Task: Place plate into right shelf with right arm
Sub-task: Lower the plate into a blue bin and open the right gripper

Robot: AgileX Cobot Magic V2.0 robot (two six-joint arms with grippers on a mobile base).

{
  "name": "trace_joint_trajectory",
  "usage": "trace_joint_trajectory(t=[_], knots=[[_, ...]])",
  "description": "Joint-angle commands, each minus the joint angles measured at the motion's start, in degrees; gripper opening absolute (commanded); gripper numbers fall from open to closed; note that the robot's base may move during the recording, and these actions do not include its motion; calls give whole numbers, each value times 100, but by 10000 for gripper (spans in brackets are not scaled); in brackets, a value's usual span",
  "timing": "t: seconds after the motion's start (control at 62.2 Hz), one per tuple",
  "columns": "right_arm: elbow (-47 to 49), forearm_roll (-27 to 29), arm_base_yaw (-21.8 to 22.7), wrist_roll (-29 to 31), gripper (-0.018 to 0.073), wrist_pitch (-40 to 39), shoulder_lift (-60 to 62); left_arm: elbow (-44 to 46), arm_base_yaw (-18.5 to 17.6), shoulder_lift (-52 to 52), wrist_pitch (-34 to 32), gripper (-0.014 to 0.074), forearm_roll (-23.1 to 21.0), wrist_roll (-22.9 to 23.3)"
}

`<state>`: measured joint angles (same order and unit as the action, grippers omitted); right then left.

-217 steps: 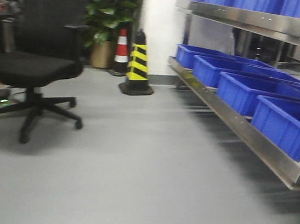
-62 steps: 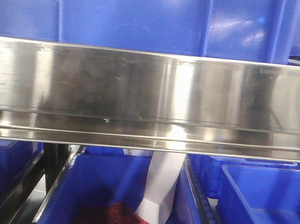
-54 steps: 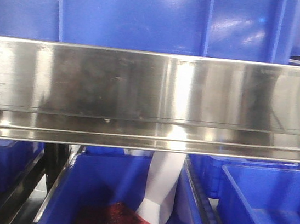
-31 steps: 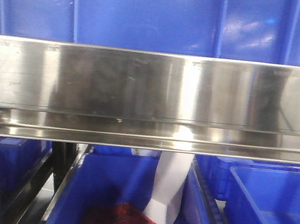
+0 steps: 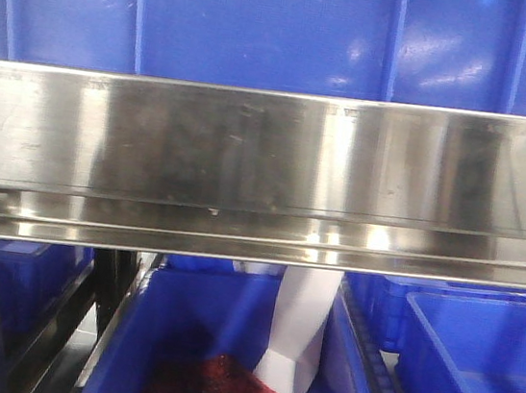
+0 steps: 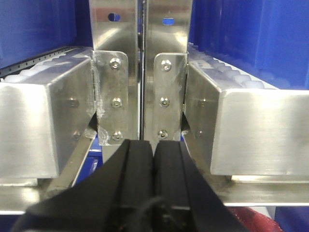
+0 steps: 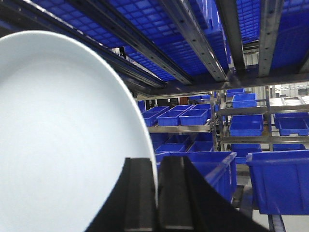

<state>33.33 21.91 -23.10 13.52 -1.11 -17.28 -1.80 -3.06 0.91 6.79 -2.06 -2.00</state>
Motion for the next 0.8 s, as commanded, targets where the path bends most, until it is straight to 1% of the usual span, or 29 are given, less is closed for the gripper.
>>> trace_joint_trajectory(t=[0.0, 0.209, 0.353, 0.53, 0.675, 0.739, 0.771, 0.787], knots=[[891, 24, 23, -38, 56, -68, -907, -57, 4, 36, -493, -47, -33, 19], [2719, 24, 23, -38, 56, 700, -2870, -57, 4, 36, -493, -47, -33, 19], [3732, 24, 23, -31, 56, 702, -4089, -57, 4, 36, -493, -47, -33, 19], [4656, 24, 23, -17, 56, 820, -5419, -57, 4, 36, -493, -47, -33, 19], [5071, 24, 23, -17, 63, 911, -6155, -57, 4, 36, -493, -47, -33, 19], [5176, 24, 17, -17, 115, 930, -6411, -57, 4, 36, -493, -47, -33, 19], [5220, 24, 17, -17, 158, 957, -6490, -57, 4, 36, -493, -47, -33, 19], [5234, 24, 17, -17, 200, 976, -6521, -57, 4, 36, -493, -47, -33, 19]])
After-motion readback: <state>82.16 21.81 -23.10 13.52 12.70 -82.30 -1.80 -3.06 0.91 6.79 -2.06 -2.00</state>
